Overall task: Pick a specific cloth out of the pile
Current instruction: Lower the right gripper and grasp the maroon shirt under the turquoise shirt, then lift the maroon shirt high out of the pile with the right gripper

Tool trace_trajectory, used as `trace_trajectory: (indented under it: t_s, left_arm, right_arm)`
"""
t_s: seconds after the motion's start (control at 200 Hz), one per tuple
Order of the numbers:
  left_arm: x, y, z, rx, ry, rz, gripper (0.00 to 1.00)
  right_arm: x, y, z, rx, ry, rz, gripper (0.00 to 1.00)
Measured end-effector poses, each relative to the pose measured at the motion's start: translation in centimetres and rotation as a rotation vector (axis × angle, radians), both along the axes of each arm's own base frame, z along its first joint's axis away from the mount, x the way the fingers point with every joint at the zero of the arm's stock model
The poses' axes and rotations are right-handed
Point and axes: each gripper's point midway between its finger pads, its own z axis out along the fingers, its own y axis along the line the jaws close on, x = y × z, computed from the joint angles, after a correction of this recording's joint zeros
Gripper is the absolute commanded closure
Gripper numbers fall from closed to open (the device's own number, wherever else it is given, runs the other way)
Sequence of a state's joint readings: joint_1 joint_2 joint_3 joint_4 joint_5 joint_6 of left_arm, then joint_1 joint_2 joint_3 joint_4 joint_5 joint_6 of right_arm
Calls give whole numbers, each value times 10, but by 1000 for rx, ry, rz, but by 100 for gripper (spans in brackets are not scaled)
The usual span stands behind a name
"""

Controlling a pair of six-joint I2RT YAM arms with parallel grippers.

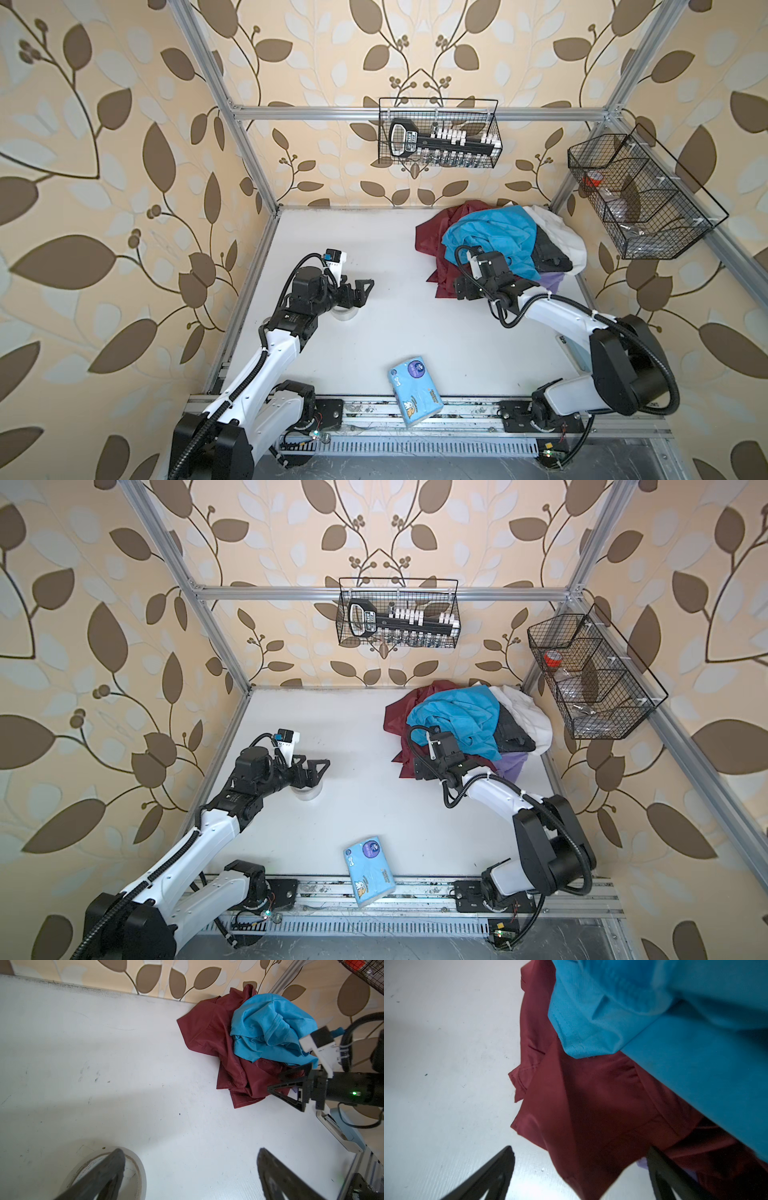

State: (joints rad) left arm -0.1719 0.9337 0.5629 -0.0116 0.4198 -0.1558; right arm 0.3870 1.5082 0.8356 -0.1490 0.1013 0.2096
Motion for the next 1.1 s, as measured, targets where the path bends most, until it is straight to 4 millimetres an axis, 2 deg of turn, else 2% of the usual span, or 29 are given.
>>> trace_trajectory:
  t_s: [0.15, 0.21, 0.29, 0.385, 0.46, 0.49, 0.655, 0.7, 0.765, 0.835, 0.97, 1.025, 1.1]
  left_arm:
    - [-3, -1, 9, -5, -30, -6, 1]
    - [-4, -1, 11, -6, -36, -6, 1]
    - [-4, -1, 12, -6, -40, -6, 1]
    - [-4, -1, 12, -6, -41, -6, 1]
    - [-4, -1, 12, -4, -41, -4, 1]
    - [-4, -1, 12, -4, -42, -4, 1]
    - [-4, 0, 13, 0, -47, -3, 1]
    - [-4, 0, 13, 0, -48, -3, 1]
    - [-4, 0, 13, 1, -48, -3, 1]
    - [-4, 0, 13, 1, -49, -2, 1]
    - [-5, 0, 16, 0, -59, -1, 1]
    - [-6, -1, 17, -1, -66, -4, 1]
    - [-8, -2, 20, -1, -75, -9, 1]
  right_arm:
    - [19, 7, -20, -11, 39, -11, 1]
    - [26, 10, -30, -18, 58, -13, 6]
    - [32, 11, -41, -20, 79, -28, 26]
    - [34, 11, -50, -32, 93, -32, 60]
    - [34, 9, -51, -38, 94, -42, 93]
    - [35, 9, -50, -41, 93, -44, 100]
    - [39, 3, -34, -68, 62, -60, 100]
    - [39, 1, -21, -72, 42, -63, 100]
    - [42, -1, 7, -74, -13, -68, 100]
    - [49, -3, 52, -64, -106, -75, 100]
    - [56, -14, 150, -25, -314, -101, 100]
    - [56, -25, 189, -6, -392, -124, 100]
    - [54, -45, 228, 7, -465, -162, 100]
